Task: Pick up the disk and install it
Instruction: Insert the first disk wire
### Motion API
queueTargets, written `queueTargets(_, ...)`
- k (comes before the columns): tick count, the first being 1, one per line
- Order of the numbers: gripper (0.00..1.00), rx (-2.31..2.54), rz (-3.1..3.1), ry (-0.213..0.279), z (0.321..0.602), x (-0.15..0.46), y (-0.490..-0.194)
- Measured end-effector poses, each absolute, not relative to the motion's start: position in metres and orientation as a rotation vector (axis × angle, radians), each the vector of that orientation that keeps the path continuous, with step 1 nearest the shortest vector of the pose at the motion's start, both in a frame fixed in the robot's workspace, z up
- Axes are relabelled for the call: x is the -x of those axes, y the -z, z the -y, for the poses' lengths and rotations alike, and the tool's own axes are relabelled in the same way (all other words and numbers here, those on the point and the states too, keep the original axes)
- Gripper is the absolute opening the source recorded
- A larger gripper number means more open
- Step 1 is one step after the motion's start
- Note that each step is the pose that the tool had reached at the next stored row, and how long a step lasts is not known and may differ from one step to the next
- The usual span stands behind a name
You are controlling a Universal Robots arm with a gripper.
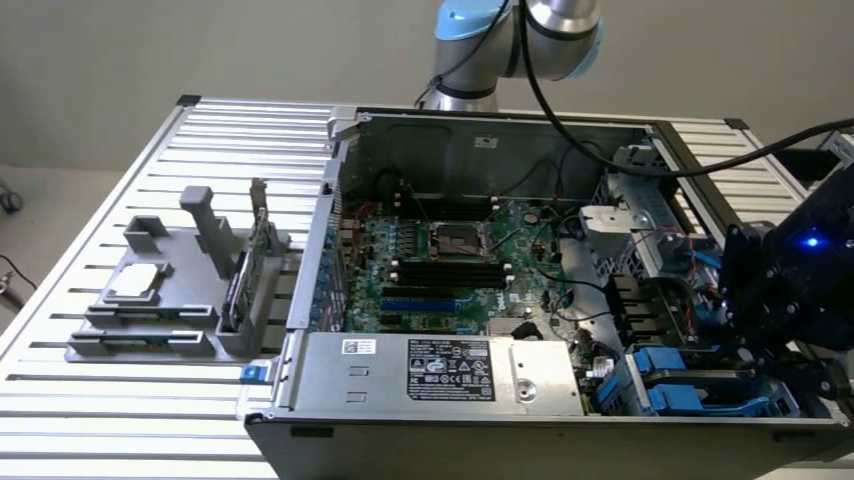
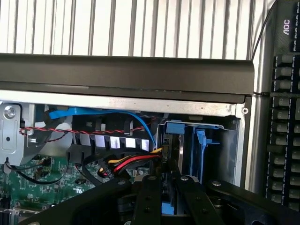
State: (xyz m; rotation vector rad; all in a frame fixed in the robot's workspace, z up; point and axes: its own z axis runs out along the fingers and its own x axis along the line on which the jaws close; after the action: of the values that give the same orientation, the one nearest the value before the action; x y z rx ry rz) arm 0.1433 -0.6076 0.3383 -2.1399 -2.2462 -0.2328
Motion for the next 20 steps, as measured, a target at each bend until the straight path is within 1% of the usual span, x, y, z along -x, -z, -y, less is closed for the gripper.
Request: queueTargets(20,0.18,2.149,2.238,0.233,0.6089,-0.1424,-0.337)
